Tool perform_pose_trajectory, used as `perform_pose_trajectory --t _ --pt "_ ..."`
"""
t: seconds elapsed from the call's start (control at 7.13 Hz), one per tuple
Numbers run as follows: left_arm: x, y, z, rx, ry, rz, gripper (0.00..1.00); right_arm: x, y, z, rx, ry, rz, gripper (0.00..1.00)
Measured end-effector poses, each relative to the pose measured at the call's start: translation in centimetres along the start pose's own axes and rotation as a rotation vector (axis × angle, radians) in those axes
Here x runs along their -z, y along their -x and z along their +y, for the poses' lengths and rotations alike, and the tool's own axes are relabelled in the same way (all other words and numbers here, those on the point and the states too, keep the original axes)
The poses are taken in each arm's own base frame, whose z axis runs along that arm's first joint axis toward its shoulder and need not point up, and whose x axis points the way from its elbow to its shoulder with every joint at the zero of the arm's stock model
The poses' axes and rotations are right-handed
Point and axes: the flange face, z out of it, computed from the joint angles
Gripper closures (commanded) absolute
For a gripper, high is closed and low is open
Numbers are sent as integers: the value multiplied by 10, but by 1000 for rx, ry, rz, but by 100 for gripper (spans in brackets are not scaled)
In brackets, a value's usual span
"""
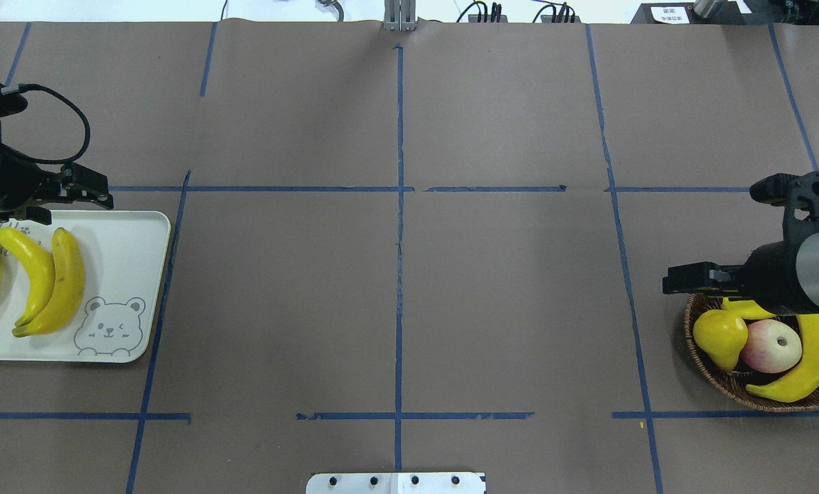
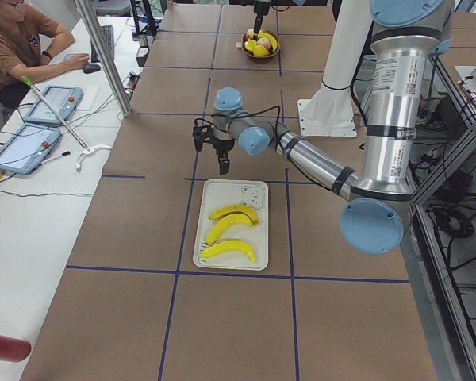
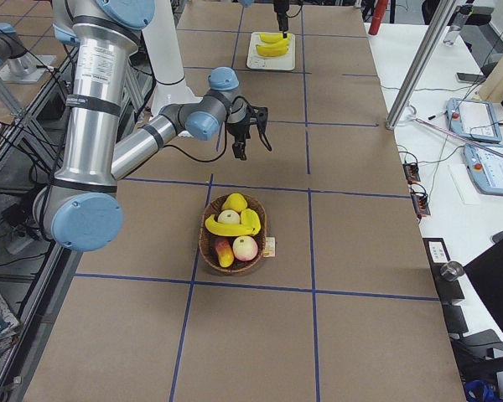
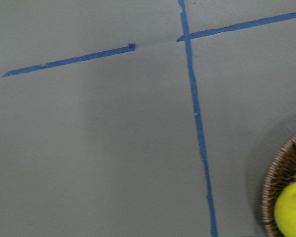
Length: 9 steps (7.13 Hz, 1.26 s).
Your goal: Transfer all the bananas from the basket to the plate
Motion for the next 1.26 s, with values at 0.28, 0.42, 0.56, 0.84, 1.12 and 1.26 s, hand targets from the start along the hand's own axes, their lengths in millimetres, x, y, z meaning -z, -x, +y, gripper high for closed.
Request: perform_pose_trajectory --t 0.28,0.42,0.56,0.84,1.12,1.26 --pt "7 -20 -1 33 -8 29 1 -7 -72 1 4 18 -69 0" --pt "8 -28 0 45 -9 41 1 -11 -110 -3 -28 32 -95 0" --pt "8 -36 2 53 -4 49 1 -17 -139 -5 -62 47 -90 0" --pt "6 -51 8 74 6 65 1 -33 -177 0 -108 76 -44 0" --pt "7 -56 11 81 9 70 1 -37 -200 10 -103 97 -6 0" --pt "7 -57 11 80 9 72 1 -43 -210 13 -84 107 12 0"
